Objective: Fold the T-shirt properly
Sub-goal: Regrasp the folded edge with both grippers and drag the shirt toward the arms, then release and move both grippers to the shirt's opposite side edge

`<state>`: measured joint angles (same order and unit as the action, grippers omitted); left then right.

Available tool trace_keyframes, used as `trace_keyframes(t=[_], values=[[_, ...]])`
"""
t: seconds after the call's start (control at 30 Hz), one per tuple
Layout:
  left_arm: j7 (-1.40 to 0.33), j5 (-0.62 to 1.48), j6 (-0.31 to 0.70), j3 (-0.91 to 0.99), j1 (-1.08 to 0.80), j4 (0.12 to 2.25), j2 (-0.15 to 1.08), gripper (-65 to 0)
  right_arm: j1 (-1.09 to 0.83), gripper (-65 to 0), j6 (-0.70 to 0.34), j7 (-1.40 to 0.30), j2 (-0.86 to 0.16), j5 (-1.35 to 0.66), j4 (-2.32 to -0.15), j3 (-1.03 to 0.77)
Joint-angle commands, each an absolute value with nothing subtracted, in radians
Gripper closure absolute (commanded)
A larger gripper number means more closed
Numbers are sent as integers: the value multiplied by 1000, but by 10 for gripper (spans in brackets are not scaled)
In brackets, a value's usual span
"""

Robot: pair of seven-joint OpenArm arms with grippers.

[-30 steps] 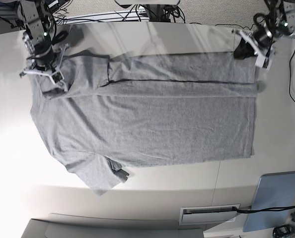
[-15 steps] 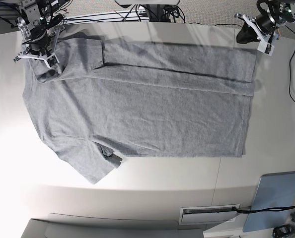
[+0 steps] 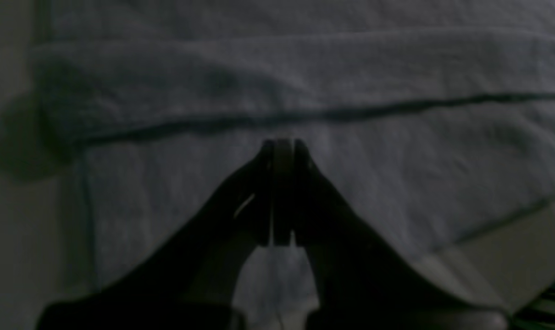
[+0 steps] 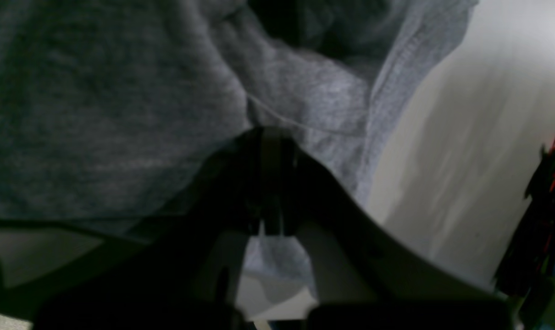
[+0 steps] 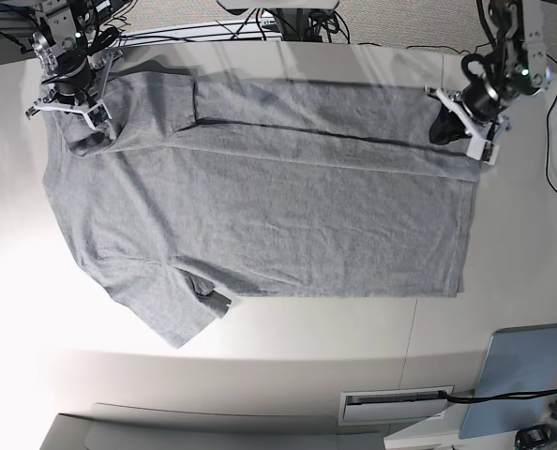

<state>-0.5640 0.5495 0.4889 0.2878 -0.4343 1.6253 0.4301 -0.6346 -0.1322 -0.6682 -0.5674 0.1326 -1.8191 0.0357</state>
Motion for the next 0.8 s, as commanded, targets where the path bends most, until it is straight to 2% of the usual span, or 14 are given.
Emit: trace_keyframes(t=[0.0, 0.33, 0.43, 0.5, 0.6, 0.77], values=[[-554, 543, 490, 283, -441, 1629, 446, 0, -640, 0, -138, -665, -582, 137, -1826, 30], [-549, 350, 488, 278, -586, 1615, 447, 0, -640, 0, -139, -665, -582, 203, -1826, 30], [-511, 310, 436, 278, -641, 1615, 448, 0, -640, 0, -139, -667, -582, 203, -1826, 30], [-492, 306, 406, 280, -677, 1615, 450, 0, -640, 0, -146, -668, -582, 204, -1826, 30], [-485, 307, 413, 291, -720, 1615, 449, 0, -641, 0, -185, -676, -582, 203, -1826, 30], [-478, 306, 419, 291, -774, 1615, 449, 0, -641, 0, -189, -717, -582, 203, -1826, 30]])
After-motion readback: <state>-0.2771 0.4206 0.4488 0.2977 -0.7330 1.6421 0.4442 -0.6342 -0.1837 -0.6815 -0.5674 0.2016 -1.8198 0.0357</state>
